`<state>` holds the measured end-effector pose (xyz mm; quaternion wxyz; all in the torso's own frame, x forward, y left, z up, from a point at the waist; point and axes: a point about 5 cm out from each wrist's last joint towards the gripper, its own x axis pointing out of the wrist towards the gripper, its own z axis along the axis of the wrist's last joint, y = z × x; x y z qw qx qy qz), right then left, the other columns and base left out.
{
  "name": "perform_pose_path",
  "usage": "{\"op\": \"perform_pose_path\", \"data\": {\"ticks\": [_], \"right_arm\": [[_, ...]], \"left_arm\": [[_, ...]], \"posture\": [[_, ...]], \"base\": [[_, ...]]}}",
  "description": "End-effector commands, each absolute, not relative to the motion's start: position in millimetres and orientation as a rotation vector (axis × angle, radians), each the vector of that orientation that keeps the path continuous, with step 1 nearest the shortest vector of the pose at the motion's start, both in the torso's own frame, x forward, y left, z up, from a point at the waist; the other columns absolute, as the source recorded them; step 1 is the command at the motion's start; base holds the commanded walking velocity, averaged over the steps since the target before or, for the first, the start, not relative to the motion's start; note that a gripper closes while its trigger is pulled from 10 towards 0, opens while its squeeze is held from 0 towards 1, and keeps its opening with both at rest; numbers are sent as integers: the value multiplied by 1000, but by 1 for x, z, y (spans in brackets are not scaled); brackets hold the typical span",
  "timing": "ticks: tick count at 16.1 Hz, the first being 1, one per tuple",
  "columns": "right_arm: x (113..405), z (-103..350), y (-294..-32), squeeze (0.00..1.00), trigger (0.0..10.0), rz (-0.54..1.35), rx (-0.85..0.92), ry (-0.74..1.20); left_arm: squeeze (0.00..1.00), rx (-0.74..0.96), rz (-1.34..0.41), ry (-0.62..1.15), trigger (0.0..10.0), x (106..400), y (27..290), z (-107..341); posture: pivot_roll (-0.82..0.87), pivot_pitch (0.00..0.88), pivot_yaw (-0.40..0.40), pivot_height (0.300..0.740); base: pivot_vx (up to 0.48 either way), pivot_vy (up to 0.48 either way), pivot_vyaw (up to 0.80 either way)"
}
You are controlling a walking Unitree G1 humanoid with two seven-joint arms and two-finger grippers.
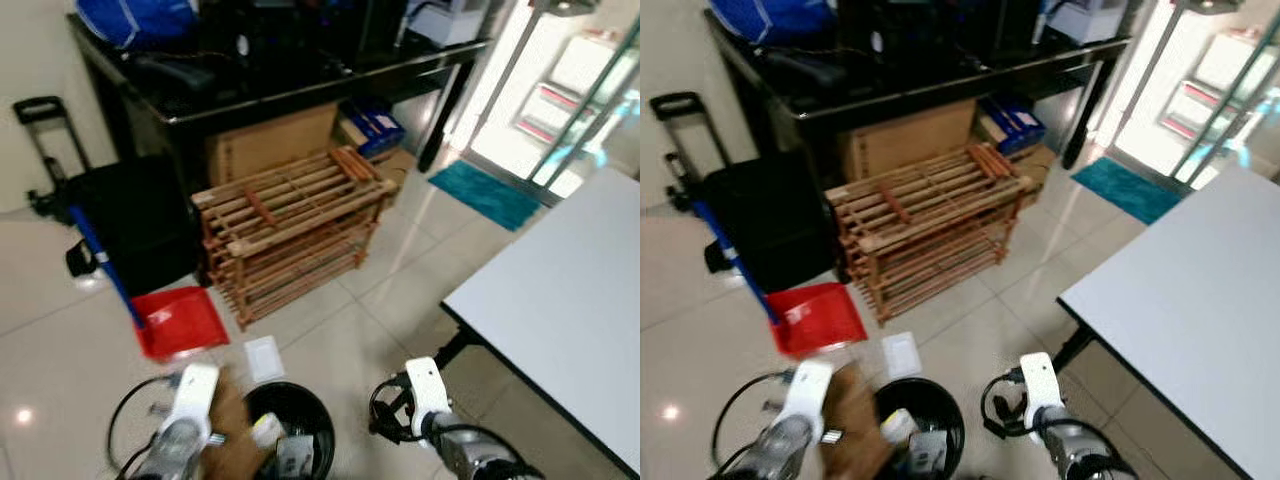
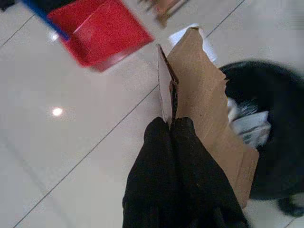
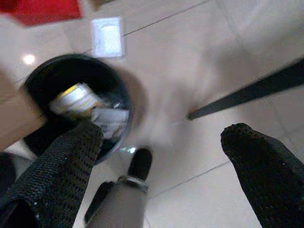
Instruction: Picking trash to rubbish bin
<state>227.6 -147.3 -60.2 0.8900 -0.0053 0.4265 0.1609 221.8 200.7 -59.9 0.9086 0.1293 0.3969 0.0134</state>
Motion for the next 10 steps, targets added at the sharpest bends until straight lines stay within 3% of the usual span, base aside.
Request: {"op": "perform_pose_path", "data": {"ticks": [1, 7, 10], "right_arm": [[230, -57, -148, 0, 10000, 390, -18, 886], [222, -45, -126, 0, 10000, 697, 54, 827], [219, -37, -127, 0, 10000, 722, 74, 806]], "left_arm": [[0, 261, -19, 785, 10000, 228, 191, -57], [0, 304, -171, 745, 10000, 229, 166, -58], [0, 317, -186, 754, 10000, 222, 164, -62]], "posture": [[-58, 118, -133, 740], [-157, 225, -169, 740], [-178, 246, -184, 740]], "base": [[0, 0, 0], [0, 0, 0], [0, 0, 0]]}}
